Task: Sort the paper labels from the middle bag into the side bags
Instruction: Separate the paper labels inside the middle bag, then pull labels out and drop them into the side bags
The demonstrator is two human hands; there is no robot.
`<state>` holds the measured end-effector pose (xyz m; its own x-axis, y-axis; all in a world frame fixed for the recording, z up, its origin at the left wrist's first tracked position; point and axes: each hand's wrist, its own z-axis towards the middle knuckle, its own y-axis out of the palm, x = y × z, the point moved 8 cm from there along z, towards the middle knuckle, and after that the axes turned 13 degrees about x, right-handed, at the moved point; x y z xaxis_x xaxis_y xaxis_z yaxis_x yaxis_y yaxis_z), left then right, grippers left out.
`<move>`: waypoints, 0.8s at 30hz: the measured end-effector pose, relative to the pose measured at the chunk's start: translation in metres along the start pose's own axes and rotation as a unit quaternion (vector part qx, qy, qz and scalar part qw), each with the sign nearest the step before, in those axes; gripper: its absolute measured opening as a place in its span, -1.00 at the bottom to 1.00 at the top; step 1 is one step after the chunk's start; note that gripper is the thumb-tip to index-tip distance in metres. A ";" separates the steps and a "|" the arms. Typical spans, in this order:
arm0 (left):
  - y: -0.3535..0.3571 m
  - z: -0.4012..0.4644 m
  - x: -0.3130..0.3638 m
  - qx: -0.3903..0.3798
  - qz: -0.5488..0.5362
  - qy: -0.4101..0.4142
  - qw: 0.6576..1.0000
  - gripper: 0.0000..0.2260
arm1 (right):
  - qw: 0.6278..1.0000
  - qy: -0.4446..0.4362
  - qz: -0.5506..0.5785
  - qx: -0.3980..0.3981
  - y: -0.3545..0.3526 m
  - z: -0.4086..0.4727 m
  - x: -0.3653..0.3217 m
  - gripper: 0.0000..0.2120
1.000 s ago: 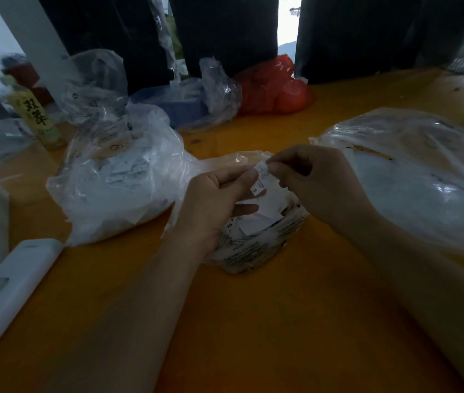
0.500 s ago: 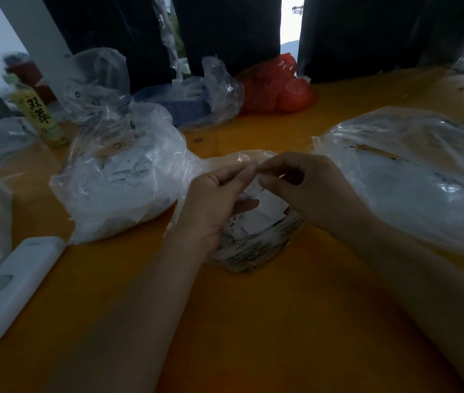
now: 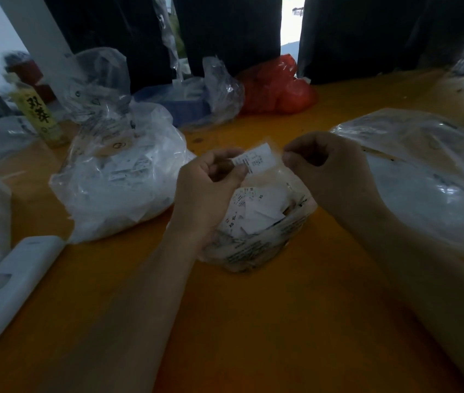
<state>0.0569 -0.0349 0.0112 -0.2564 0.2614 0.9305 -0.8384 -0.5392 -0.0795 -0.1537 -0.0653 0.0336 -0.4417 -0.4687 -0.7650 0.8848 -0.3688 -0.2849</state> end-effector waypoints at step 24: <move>-0.118 0.049 0.002 0.199 0.597 0.055 0.775 -0.65 | 0.839 -0.005 -0.534 -0.102 -0.061 0.043 0.059 -0.85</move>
<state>0.1791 -0.0098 0.0397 -0.7930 -0.5593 0.2415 0.2366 -0.6480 -0.7239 -0.2396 -0.1050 0.0309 -0.9993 0.0358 -0.0059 -0.0104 -0.4387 -0.8986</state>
